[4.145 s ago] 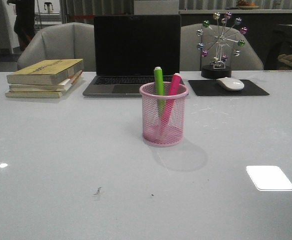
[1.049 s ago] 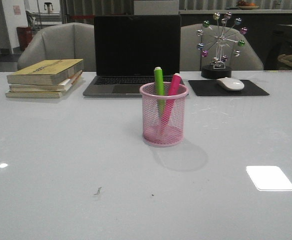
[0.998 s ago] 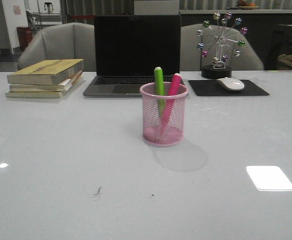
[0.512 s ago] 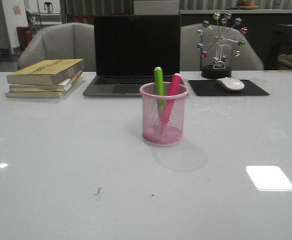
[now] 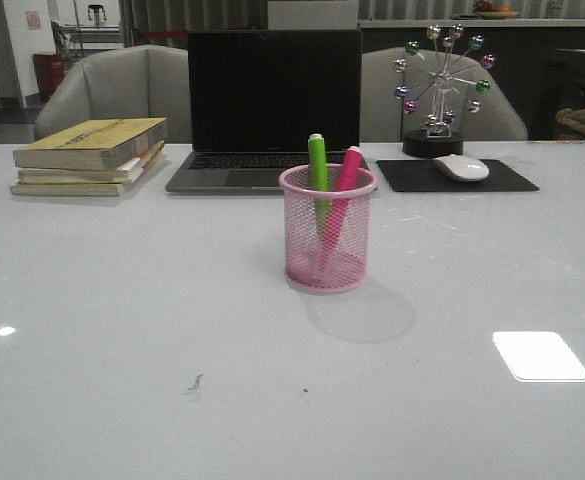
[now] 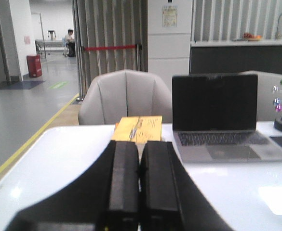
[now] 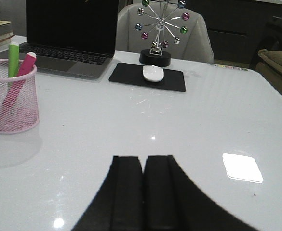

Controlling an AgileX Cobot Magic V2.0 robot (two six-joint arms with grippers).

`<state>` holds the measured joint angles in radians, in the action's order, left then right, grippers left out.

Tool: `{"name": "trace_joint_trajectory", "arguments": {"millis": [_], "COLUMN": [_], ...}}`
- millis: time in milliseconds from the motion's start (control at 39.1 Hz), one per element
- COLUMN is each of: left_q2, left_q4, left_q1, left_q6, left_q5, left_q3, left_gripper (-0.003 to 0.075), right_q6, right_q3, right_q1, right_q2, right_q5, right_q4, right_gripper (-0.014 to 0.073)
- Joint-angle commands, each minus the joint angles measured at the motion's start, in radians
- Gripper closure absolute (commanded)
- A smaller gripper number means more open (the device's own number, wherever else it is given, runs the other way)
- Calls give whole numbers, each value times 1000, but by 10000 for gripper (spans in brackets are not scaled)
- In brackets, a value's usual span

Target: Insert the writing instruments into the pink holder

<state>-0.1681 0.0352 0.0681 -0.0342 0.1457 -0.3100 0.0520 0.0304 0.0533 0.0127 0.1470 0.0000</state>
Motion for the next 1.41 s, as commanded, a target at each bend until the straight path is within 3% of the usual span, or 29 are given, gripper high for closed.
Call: {"name": "trace_joint_trajectory", "arguments": {"millis": [0, 409, 563, 1382], "left_q2": [30, 146, 150, 150], "left_q4": [-4, -76, -76, -115], "left_q1": [-2, -2, -2, -2], "left_q6": [-11, -6, 55, 57], "left_q5": [-121, -290, -252, -239], "left_q3": [41, 321, 318, 318], "left_gripper": [621, 621, 621, 621], "right_q6": [8, 8, 8, 8], "right_q3": [1, 1, 1, 1], "right_q1": [0, 0, 0, 0], "right_q2": [16, 16, 16, 16], "right_q5": [-79, -79, -79, -79], "right_q4": [0, 0, 0, 0], "right_gripper": [564, 564, 564, 564]}}
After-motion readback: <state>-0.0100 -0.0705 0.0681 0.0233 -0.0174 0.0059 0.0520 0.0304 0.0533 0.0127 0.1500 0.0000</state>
